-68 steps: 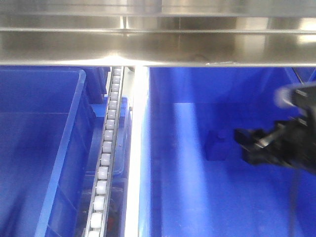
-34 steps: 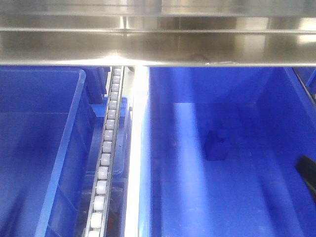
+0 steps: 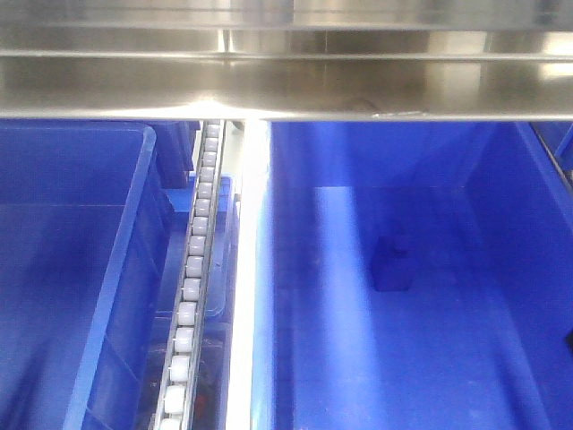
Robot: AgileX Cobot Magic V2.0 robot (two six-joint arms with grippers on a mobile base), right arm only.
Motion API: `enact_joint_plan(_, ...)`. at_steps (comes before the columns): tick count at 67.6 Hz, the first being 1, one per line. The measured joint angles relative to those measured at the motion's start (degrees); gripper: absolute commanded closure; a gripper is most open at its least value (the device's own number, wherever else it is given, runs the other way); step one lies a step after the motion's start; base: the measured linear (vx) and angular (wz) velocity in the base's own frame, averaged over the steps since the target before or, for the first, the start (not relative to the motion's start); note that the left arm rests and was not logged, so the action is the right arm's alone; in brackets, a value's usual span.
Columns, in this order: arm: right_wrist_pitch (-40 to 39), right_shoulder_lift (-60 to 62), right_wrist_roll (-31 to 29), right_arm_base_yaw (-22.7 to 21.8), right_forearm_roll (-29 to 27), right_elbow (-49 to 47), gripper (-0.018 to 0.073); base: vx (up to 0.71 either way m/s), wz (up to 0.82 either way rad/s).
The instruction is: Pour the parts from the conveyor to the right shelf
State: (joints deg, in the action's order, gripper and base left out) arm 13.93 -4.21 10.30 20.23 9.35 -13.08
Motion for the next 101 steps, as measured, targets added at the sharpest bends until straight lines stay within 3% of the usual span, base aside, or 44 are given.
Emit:
enact_joint_plan(7, 0.0, 0.0, 0.0, 0.0, 0.0, 0.0, 0.0575, 0.0, 0.0)
enact_joint_plan(59, 0.0, 0.0, -0.3, -0.6, 0.0, 0.0, 0.0568, 0.0, 0.0)
enact_joint_plan(64, 0.0, 0.0, -0.9, -3.2, -0.5, 0.0, 0.0568, 0.0, 0.0)
enact_joint_plan(84, -2.7, 1.0, -4.1, -21.0, -7.4, 5.0, 0.0568, 0.0, 0.0)
enact_joint_plan(91, -6.1, 3.1, -4.5, -23.8, -8.3, 10.1, 0.0568, 0.0, 0.0)
enact_joint_plan(101, -9.2, 4.7, -4.5, -24.6, -7.5, 14.5, 0.0568, 0.0, 0.0)
